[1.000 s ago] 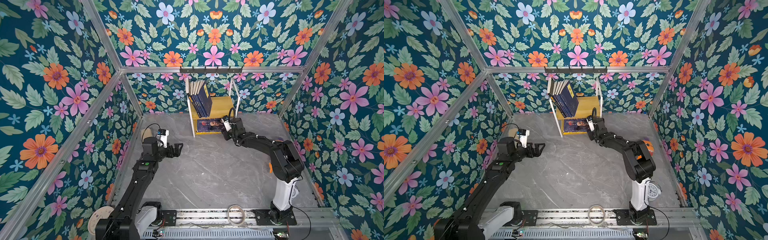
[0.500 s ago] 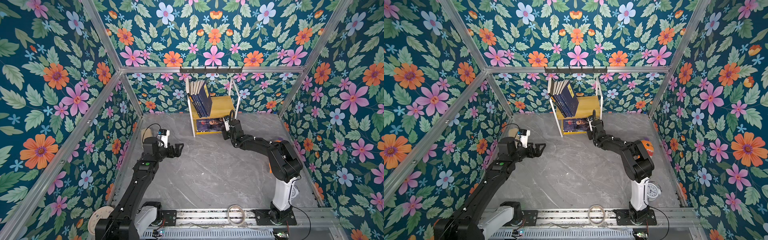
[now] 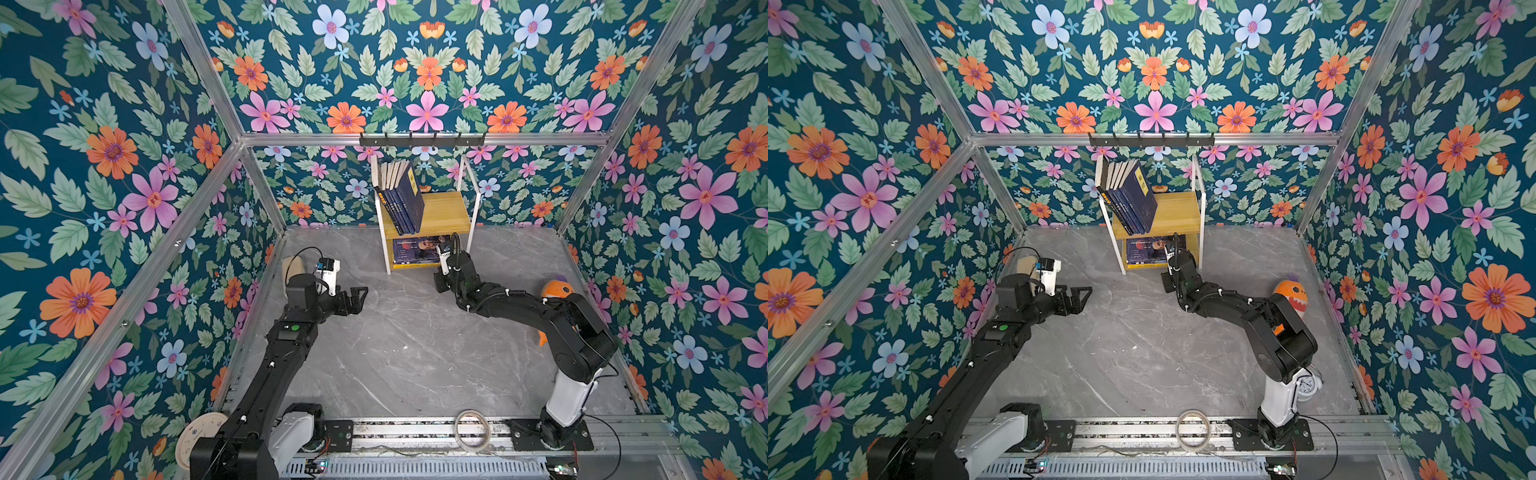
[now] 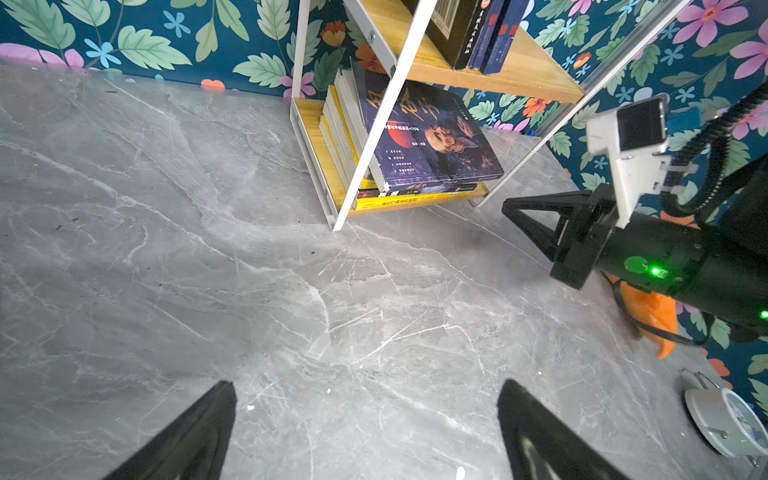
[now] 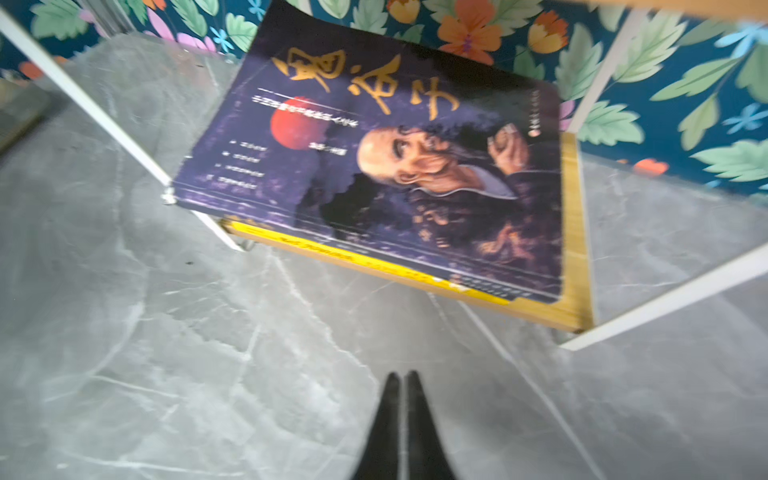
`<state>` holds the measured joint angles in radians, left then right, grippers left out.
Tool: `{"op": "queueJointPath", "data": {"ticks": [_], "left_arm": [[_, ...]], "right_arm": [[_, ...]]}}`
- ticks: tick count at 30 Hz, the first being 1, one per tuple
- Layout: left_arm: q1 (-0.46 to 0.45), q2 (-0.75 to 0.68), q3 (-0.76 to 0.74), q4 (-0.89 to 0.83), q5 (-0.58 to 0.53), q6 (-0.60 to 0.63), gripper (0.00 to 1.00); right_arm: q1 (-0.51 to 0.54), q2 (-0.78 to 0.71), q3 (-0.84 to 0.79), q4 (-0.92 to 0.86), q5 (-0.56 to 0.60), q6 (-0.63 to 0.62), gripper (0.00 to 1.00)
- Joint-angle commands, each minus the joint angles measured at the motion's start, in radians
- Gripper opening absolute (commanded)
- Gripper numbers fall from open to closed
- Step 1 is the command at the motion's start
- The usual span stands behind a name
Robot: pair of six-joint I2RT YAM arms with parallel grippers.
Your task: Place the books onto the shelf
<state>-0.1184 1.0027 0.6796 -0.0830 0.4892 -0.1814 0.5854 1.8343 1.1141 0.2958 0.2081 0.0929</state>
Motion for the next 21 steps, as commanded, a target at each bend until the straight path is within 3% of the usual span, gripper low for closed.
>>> {"op": "queueJointPath", "data": {"ticks": [1,10,21], "left_arm": [[0.0,-0.007,0.002,0.012,-0.005,0.009,1.0],[-0.001,-0.004,0.001,0.015,-0.009,0.013,1.0],[-0.001,-0.003,0.004,0.011,-0.001,0.008,1.0]], "right_arm": [[0.006,0.047,0.031,0.053,-0.02,0.093,0.0],[0.022,0.193,0.147,0.124,-0.016,0.156,0.0],[0.035,0.227,0.162,0.208,0.0,0.187,0.0]]}}
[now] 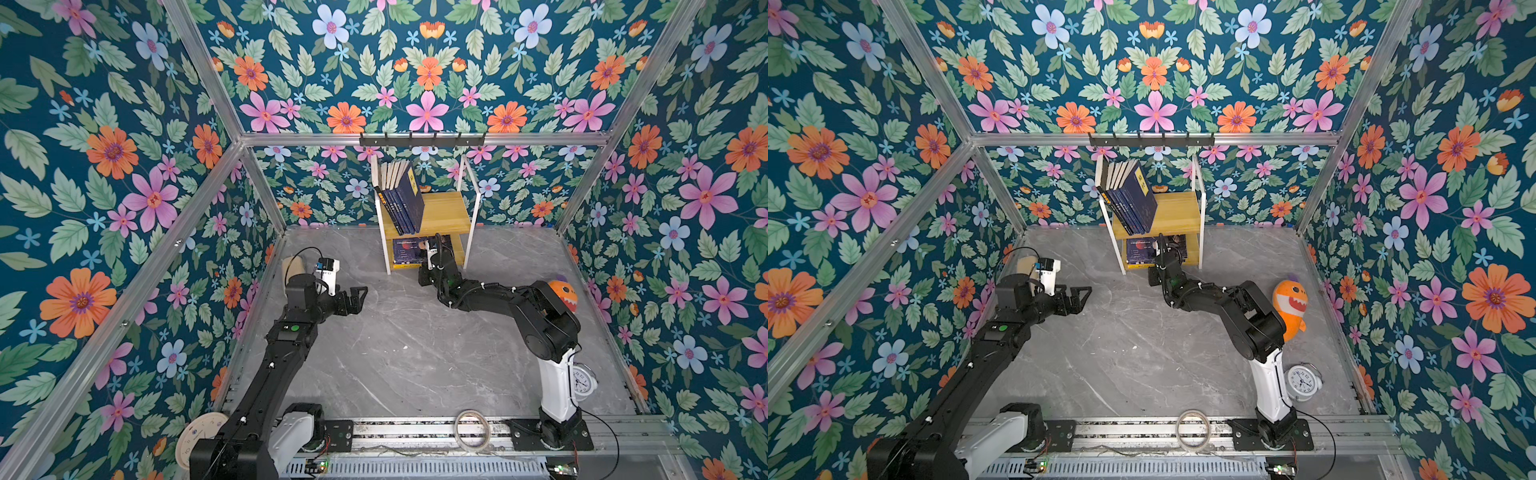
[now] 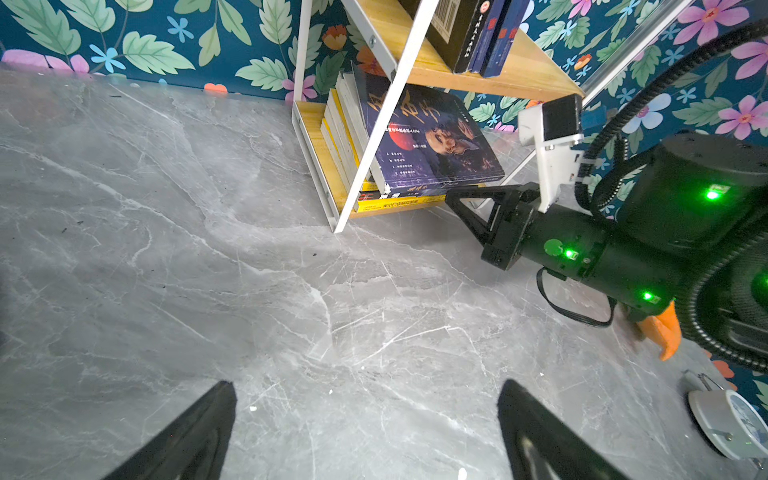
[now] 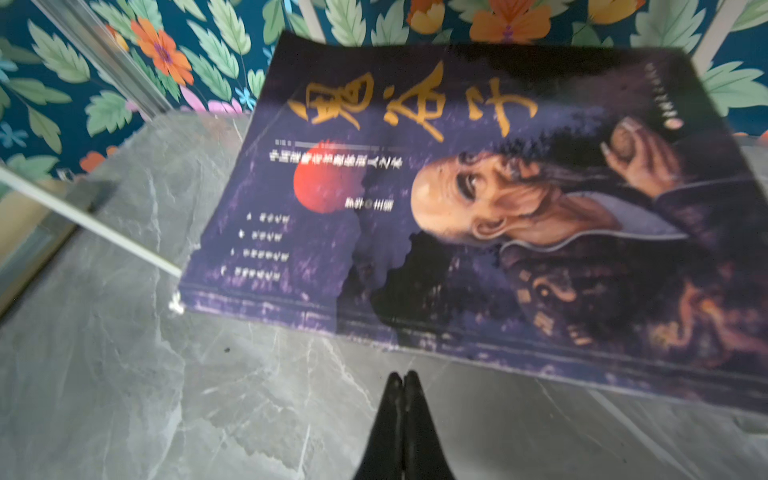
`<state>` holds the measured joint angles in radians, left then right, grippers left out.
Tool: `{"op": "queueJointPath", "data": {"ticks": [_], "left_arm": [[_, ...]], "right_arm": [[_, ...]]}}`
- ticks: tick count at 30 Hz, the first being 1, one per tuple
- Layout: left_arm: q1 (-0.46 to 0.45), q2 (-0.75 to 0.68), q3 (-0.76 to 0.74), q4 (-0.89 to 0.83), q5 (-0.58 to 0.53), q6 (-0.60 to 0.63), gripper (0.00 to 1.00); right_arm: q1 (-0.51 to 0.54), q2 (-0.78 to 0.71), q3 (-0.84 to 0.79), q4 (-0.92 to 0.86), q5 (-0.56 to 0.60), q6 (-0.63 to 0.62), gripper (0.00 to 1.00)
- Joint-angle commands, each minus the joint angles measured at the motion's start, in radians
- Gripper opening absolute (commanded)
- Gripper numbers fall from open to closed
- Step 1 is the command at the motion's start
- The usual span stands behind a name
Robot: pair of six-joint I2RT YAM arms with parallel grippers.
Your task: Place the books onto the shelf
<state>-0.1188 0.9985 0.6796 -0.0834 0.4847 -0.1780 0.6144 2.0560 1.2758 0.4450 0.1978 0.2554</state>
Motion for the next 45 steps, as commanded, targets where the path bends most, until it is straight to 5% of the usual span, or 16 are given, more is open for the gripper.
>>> {"op": "queueJointPath", "data": {"ticks": [1,45], "left_arm": [[-0.001,0.003,0.002,0.011,-0.001,0.007,1.0],[-0.005,-0.001,0.003,0.011,-0.003,0.011,1.0]], "right_arm": [[0.007,0.006,-0.001,0.069,0.01,0.025,0.0],[-0.008,0.04,0.046,0.099,0.091,-0.013,0.0]]}}
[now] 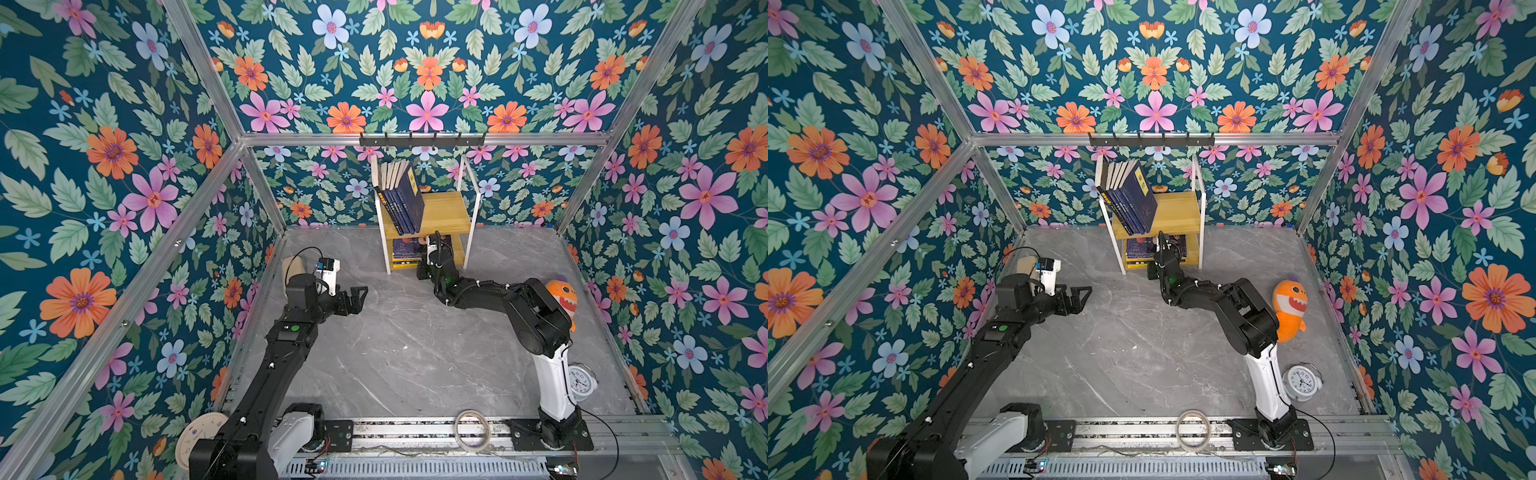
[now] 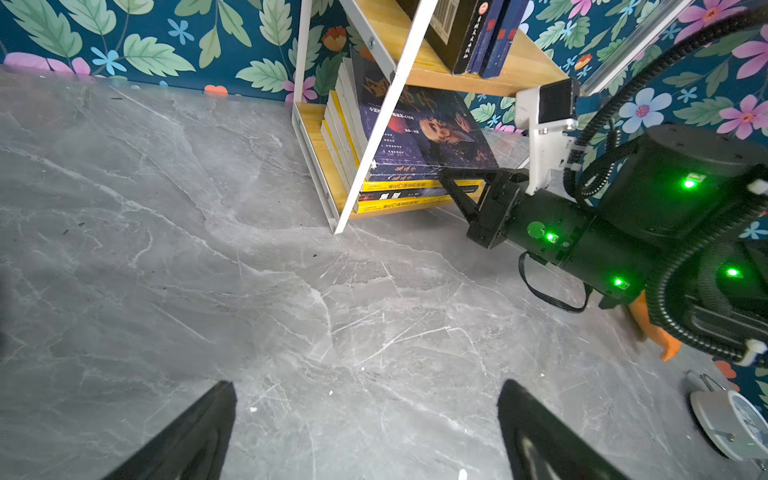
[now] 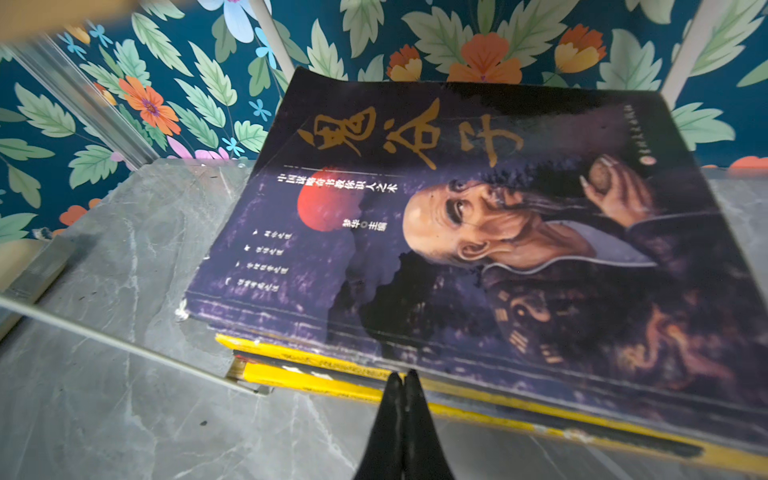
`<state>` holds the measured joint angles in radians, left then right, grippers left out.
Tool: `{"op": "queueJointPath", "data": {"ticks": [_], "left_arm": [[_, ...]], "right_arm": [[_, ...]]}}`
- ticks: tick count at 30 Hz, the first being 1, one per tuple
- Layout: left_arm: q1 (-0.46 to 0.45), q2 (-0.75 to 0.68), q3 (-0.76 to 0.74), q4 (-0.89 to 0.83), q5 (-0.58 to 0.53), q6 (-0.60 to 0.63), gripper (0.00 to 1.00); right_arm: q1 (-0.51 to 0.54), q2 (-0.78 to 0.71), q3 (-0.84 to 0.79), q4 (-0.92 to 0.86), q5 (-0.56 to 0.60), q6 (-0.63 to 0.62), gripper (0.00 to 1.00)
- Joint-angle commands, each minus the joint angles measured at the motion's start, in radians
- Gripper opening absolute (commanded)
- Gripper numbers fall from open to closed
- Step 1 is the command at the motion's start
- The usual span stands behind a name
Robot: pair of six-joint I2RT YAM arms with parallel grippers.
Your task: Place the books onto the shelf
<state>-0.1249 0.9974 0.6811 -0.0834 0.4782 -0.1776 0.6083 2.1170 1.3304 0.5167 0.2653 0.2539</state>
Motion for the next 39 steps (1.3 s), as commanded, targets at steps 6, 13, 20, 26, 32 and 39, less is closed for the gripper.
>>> {"op": "queueJointPath", "data": {"ticks": [6,13,20,26,32,39], "left_arm": [[0.001,0.001,-0.002,0.011,-0.009,0.026,1.0],[0.001,0.014,0.008,0.015,-0.068,0.066,1.0],[0.001,0.039,0.038,0.021,-0.153,0.21,1.0],[0.004,0.065,-0.003,0.141,-0.242,0.322,1.0],[0.032,0.127,-0.151,0.43,-0.278,0.359,1.0],[0.078,0.265,-0.308,0.78,-0.288,0.336,1.0]], "right_arm": [[0.006,-0.139,-0.155,0.065,-0.001,0.008,0.0],[0.017,-0.416,-0.434,0.011,0.024,0.008,0.38],[0.012,-0.709,-0.643,-0.132,0.12,-0.077,0.78],[-0.073,-0.982,-0.783,-0.267,0.13,-0.088,0.96],[-0.244,-1.278,-0.94,-0.333,0.084,-0.099,0.99],[-0.381,-1.451,-1.094,-0.27,0.086,-0.117,0.99]]}}
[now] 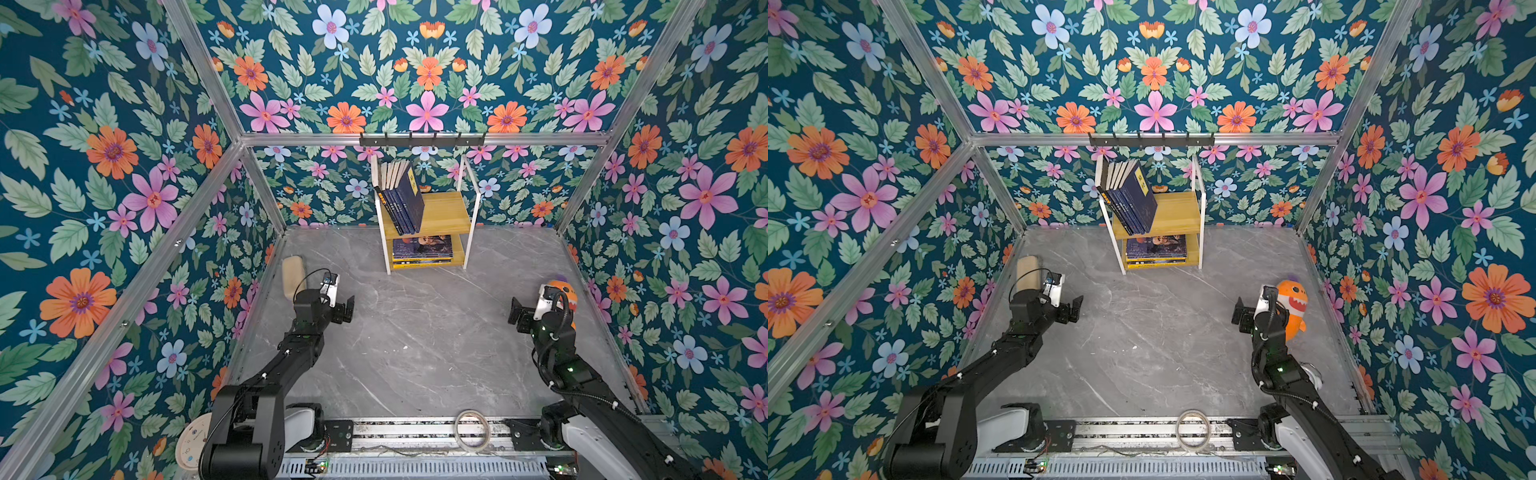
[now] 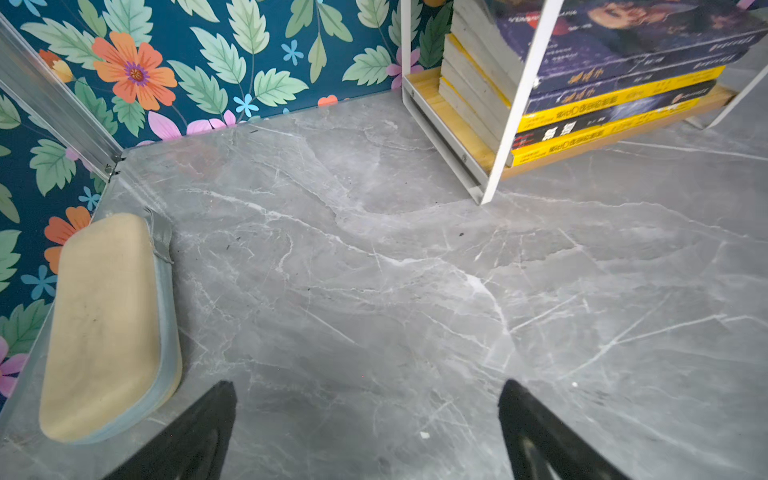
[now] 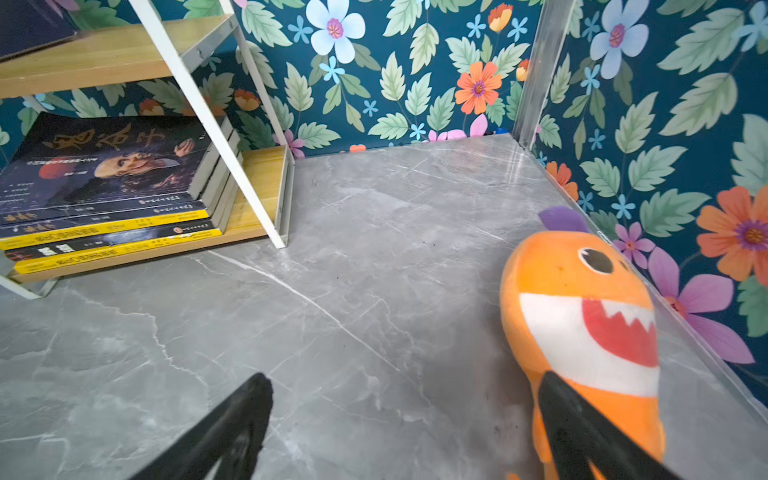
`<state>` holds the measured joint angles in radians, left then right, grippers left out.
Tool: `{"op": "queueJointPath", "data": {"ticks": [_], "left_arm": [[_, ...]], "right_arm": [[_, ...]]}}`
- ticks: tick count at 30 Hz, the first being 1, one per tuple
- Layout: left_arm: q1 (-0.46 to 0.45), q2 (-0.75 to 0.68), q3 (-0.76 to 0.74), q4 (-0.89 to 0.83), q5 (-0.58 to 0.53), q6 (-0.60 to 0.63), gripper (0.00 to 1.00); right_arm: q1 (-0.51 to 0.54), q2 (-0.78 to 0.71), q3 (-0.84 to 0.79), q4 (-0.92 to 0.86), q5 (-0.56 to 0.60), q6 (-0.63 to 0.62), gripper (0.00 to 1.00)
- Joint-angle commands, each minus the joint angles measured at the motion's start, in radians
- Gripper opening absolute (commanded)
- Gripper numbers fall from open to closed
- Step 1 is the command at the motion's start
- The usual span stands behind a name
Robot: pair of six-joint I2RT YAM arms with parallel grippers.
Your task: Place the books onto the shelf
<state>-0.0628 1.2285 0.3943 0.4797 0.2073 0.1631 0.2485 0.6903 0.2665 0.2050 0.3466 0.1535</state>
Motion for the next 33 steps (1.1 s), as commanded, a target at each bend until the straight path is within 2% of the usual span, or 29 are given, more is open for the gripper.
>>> {"op": "queueJointPath", "data": {"ticks": [1,9,12,14,15,17,19,20,21,22,29,33], "left_arm": [[0.024,0.059,-0.032,0.251,-0.013,-0.014,1.0],[0.038,0.17,-0.121,0.52,-0.006,-0.019,1.0],[0.037,0.213,-0.128,0.603,-0.027,-0.059,1.0],[0.038,0.279,-0.158,0.75,-0.032,-0.07,1.0],[0.042,0.295,-0.162,0.786,-0.063,-0.086,1.0],[0.046,0.313,-0.143,0.732,-0.132,-0.111,1.0],[0.048,0.4,-0.147,0.881,-0.166,-0.13,1.0],[0.049,0.356,-0.121,0.739,-0.169,-0.129,1.0],[0.05,0.356,-0.11,0.709,-0.151,-0.126,1.0],[0.057,0.379,-0.12,0.785,-0.14,-0.131,1.0],[0.067,0.373,-0.106,0.736,-0.166,-0.156,0.99],[0.067,0.366,-0.144,0.805,-0.172,-0.155,1.0]], "right_arm": [[-0.033,-0.029,-0.053,0.074,0.005,-0.019,0.99],[-0.087,0.057,-0.118,0.249,-0.012,-0.114,0.99],[-0.143,0.127,-0.134,0.34,-0.079,-0.113,0.99],[-0.203,0.183,-0.139,0.408,-0.154,-0.093,0.99],[-0.23,0.216,-0.14,0.441,-0.176,-0.085,0.99],[-0.248,0.272,-0.137,0.487,-0.176,-0.082,0.99],[-0.249,0.29,-0.127,0.493,-0.191,-0.085,0.99],[-0.249,0.296,-0.129,0.504,-0.2,-0.086,0.99],[-0.249,0.301,-0.131,0.512,-0.2,-0.089,0.99],[-0.249,0.308,-0.128,0.519,-0.199,-0.092,0.99],[-0.249,0.289,-0.131,0.506,-0.205,-0.097,0.99],[-0.249,0.271,-0.137,0.494,-0.208,-0.093,0.99]]}}
